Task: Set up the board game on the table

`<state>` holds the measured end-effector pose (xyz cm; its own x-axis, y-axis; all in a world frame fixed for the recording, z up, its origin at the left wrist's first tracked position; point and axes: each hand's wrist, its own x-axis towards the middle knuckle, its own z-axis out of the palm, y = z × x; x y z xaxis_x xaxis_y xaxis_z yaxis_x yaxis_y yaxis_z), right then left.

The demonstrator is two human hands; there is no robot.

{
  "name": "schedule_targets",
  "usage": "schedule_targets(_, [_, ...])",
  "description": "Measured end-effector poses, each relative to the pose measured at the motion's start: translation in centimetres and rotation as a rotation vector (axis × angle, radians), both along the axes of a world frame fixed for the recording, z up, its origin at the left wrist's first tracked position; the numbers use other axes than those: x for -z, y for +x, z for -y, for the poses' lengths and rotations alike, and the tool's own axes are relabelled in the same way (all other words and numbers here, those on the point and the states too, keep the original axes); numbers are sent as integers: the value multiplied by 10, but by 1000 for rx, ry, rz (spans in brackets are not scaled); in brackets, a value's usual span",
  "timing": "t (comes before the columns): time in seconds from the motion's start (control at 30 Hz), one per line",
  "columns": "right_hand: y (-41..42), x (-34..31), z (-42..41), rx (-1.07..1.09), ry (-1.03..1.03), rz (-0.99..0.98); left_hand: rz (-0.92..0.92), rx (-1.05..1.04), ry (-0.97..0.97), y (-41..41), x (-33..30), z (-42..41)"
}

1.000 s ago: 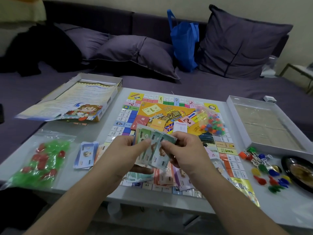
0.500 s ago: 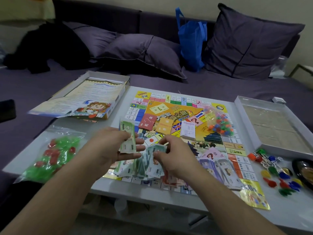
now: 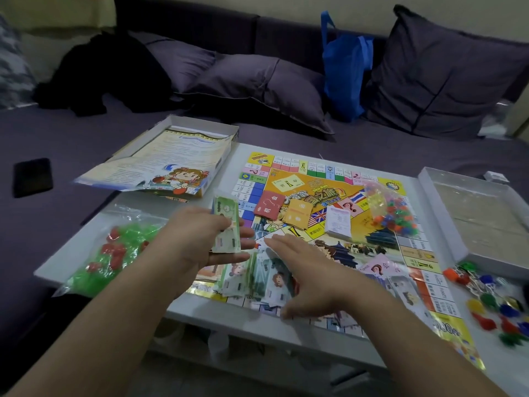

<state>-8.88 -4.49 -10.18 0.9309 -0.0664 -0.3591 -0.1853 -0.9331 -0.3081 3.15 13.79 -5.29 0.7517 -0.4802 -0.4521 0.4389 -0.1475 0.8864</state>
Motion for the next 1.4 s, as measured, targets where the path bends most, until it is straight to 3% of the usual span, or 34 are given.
schedule_targets(0.43, [2,-3,-6,92,79,100,29,21,16,-1,3,1])
schedule_targets(0.6, [0,-7,-2,432,206,212,20,111,120,-7,12,6])
schedule_targets(0.77, [-6,-1,-6,706,440,201,8,151,221,-15,24,17])
schedule_targets(1.13, [-4,-6,-15,796,497,185,35,139,291,-9,36,26])
schedule_targets(1.4, [-4,-10,-16,845,646,176,23,128,268,-12,30,28])
